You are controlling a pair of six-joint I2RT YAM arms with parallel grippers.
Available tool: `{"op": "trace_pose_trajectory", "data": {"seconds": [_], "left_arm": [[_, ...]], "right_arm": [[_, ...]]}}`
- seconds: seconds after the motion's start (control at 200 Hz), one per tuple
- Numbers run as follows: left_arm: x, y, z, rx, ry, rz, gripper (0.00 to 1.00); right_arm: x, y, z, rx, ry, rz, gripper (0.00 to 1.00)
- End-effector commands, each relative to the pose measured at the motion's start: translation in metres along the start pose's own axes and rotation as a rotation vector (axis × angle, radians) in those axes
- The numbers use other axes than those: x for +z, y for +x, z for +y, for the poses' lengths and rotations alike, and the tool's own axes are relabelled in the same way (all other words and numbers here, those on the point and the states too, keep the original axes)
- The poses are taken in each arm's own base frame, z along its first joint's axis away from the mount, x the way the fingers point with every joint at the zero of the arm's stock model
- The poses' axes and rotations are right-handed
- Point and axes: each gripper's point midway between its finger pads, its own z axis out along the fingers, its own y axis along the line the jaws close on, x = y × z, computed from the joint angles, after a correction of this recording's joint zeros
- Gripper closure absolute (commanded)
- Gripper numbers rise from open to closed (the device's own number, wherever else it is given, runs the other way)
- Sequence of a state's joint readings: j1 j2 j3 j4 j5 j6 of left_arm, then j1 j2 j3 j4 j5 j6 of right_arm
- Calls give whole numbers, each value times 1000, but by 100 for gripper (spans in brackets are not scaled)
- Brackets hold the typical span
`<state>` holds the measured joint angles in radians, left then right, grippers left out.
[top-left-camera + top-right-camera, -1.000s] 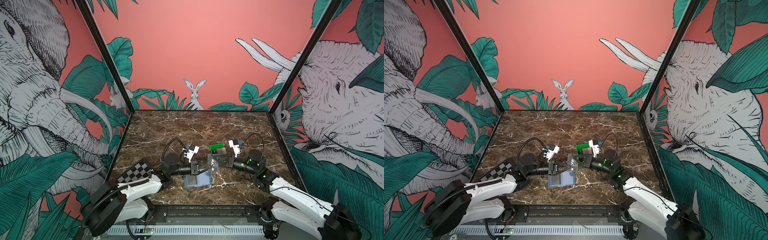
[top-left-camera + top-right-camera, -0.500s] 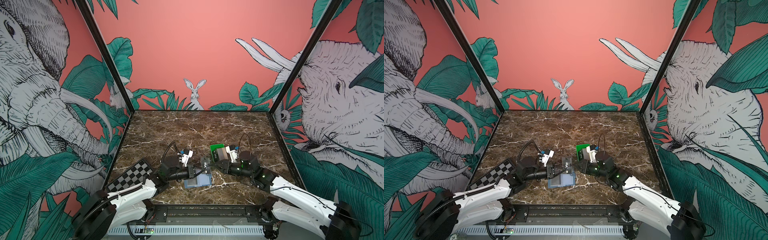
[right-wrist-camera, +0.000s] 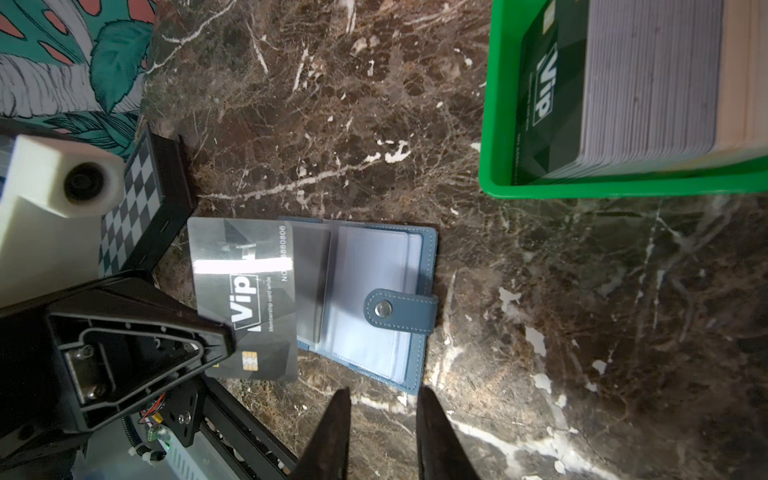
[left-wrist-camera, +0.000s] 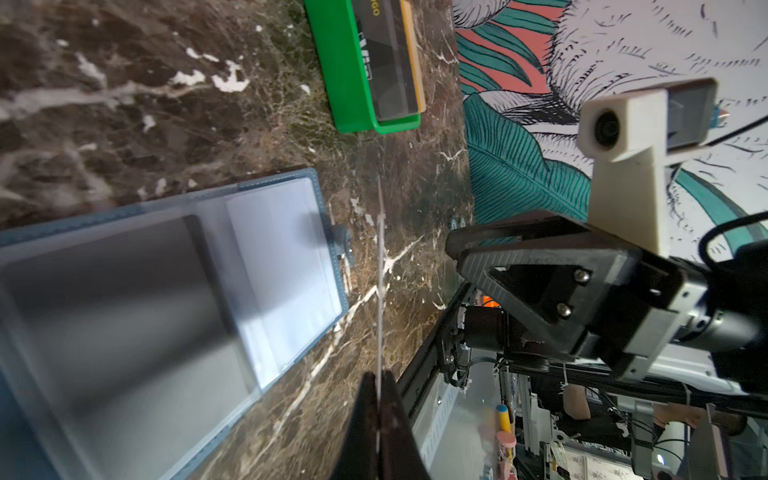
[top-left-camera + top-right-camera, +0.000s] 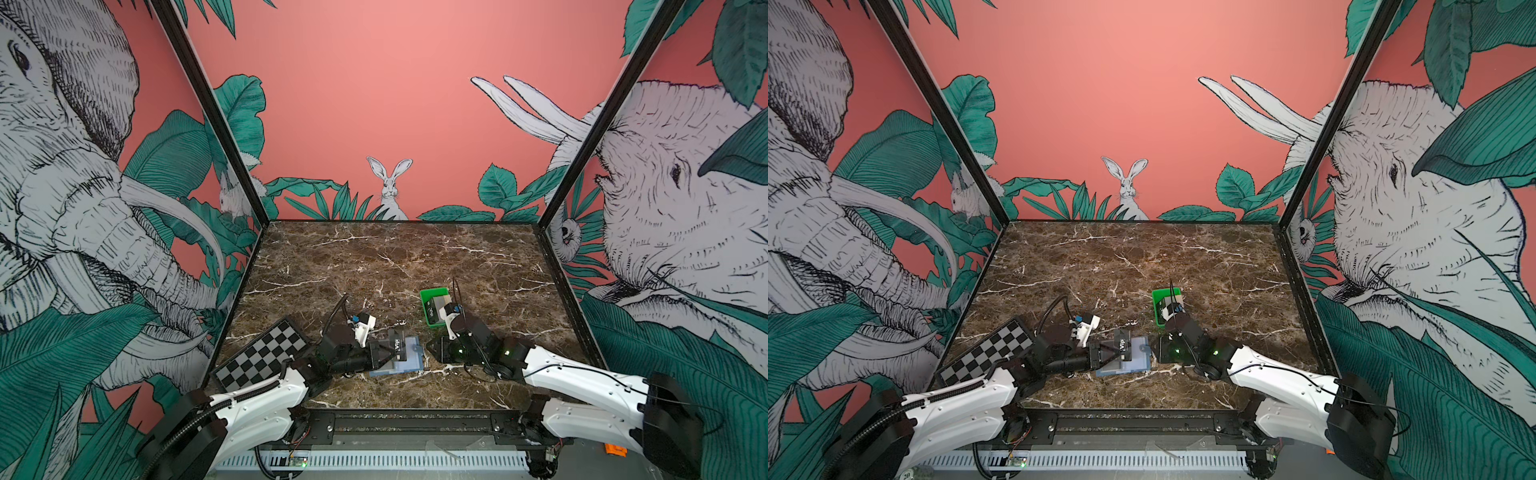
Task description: Put the credit cards into the card holder
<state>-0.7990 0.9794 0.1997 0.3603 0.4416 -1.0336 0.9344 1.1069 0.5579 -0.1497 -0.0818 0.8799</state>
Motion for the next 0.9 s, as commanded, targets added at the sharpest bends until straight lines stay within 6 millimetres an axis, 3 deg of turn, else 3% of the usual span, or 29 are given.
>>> {"op": "trace_pose_trajectory", "data": {"seconds": [0.0, 0.505, 0.89], "left_arm": [[-1, -2, 9, 11, -28, -19, 100], [8, 2, 21, -47, -66, 42, 100], [0, 4, 31, -92, -123, 34, 100]], "right_arm": [[10, 2, 4, 25, -40, -18, 74], [37, 21, 3, 59, -73, 60, 82], [54, 40, -7, 55, -4, 141, 86]]}}
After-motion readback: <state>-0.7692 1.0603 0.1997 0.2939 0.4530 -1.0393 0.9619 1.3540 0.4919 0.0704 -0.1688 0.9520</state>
